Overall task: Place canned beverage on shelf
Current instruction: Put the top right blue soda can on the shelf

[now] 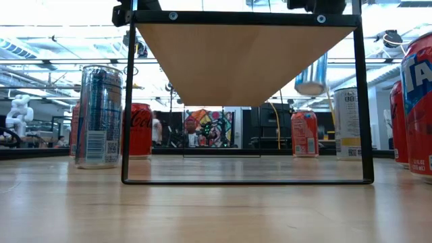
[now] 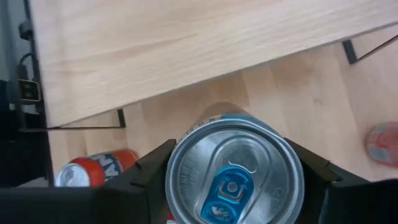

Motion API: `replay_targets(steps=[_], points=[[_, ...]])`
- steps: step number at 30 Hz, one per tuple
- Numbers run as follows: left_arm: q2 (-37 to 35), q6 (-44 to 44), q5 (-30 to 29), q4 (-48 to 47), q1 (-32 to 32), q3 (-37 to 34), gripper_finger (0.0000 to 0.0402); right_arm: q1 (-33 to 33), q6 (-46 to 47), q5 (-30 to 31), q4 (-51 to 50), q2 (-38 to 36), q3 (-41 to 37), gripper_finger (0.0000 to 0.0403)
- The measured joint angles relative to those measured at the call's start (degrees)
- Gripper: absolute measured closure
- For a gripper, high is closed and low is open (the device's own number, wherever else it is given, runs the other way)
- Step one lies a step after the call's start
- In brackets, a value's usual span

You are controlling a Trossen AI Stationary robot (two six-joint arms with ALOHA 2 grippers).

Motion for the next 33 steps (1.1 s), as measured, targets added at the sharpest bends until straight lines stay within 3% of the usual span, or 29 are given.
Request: replay_targets(steps=[9,18,22,33], points=[[0.00,-0.11,0.00,0.47,0.00,0.00,0.0402,0.00,0.38,0.14,-2.62,0.04,7.54,0.0195],[0.00,0.39,-0.04,10.76,0.01,0.00,0.0394,0.00,0.09,0.14,0.73,0.04,10.00,0.0195],[0.00,1.42,-0.30,14.85,0.02,-0.02,0.0354,0.00,-1.37,0.15,3.50,0.04,10.00,0.0195],[0.00,4.91,-2.55,24.71,0.02,-0.02,0.0196,0.00,-10.39,-0.13,15.39,0.04,10.00,0.0195]])
